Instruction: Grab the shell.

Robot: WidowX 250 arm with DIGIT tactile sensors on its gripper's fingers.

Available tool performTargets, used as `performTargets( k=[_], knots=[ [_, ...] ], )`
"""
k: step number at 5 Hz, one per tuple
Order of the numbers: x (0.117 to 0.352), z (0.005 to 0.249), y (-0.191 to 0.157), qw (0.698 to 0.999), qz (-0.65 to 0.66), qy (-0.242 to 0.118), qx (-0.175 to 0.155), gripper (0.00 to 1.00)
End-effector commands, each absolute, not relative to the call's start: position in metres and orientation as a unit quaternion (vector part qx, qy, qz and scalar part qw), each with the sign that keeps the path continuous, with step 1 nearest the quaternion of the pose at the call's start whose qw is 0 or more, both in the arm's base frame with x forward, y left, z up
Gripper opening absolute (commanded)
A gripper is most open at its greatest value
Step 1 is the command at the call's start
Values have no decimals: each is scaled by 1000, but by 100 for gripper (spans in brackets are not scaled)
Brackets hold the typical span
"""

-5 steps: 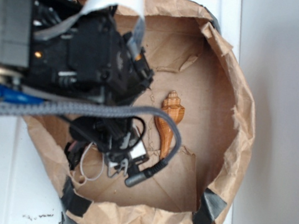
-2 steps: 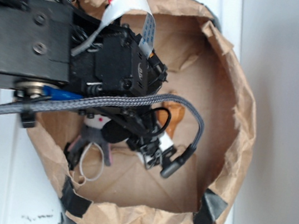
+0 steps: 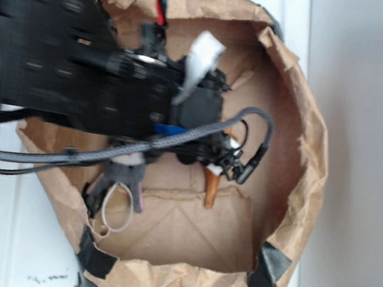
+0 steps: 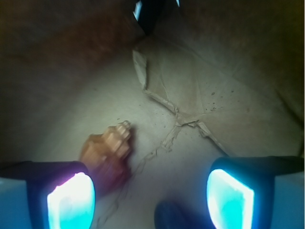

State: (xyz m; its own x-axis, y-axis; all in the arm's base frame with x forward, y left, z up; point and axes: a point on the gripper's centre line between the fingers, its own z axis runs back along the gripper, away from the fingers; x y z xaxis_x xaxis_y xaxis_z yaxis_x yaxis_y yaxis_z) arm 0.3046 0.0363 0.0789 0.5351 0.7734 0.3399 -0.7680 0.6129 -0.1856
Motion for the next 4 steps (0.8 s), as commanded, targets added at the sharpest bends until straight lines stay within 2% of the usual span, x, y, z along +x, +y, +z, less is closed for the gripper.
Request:
performTargets(
  k=[1, 4],
  knots=[
    [302, 76, 48, 870, 453, -195, -14, 100],
    [306, 82, 47, 874, 456, -159, -53, 100]
  ],
)
